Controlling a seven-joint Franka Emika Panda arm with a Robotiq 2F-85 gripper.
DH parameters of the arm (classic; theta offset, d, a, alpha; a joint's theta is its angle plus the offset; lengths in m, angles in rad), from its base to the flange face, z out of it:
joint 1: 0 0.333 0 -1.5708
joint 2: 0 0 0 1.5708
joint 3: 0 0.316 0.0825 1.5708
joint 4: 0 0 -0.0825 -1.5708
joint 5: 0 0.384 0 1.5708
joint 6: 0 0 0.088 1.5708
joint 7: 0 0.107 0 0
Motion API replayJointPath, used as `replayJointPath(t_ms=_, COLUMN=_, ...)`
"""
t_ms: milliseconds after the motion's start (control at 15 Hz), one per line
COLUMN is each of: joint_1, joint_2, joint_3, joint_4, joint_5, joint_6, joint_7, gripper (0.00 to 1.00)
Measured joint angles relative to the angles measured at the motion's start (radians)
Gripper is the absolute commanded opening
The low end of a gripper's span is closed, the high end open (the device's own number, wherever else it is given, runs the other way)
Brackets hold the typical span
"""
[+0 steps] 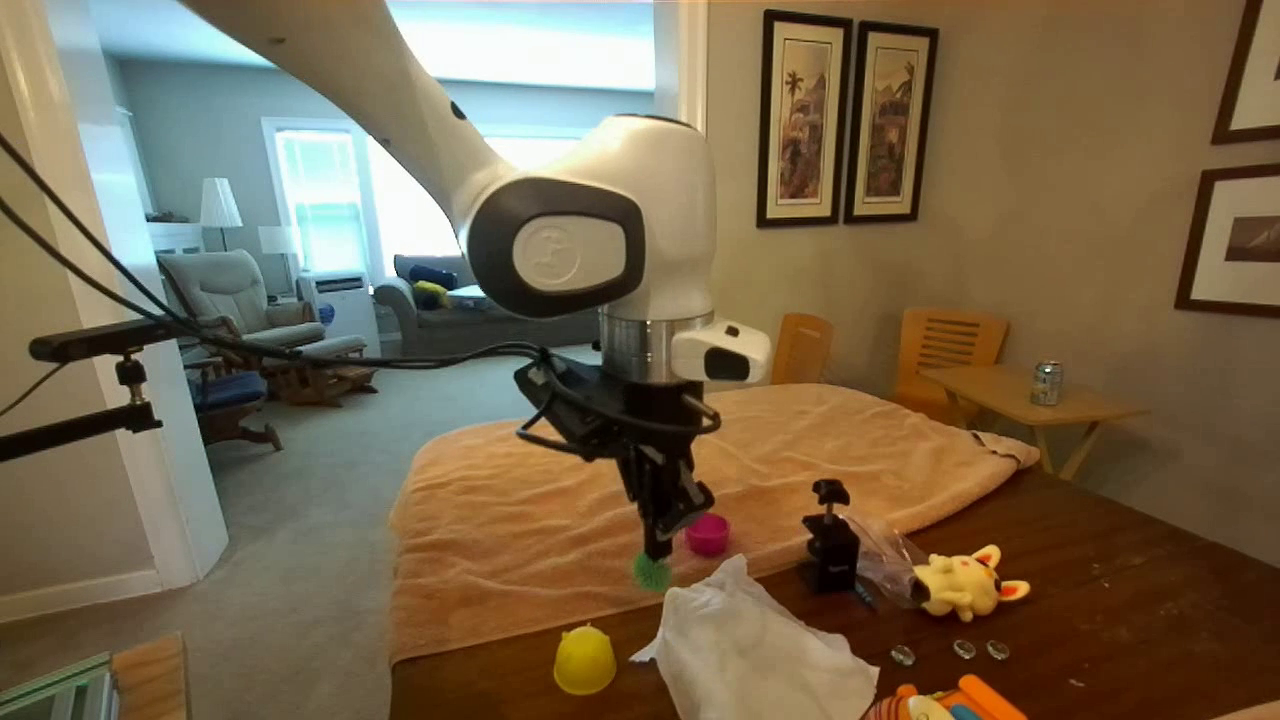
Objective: Remove the green ball from the purple bowl.
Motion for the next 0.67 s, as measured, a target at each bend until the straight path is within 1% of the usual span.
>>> replayJointPath(t_ms=200, joint_1=-0.038, joint_2=-0.035, joint_3=-0.054, joint_4=-0.07, joint_5=-0.006, joint_6=0.0, joint_7=0.059, gripper=0.01)
replayJointPath(t_ms=400, joint_1=-0.074, joint_2=-0.051, joint_3=-0.093, joint_4=-0.103, joint_5=-0.009, joint_6=0.006, joint_7=0.088, gripper=0.01)
replayJointPath(t_ms=667, joint_1=-0.091, joint_2=-0.051, joint_3=-0.108, joint_4=-0.107, joint_5=-0.01, joint_6=0.023, joint_7=0.108, gripper=0.01)
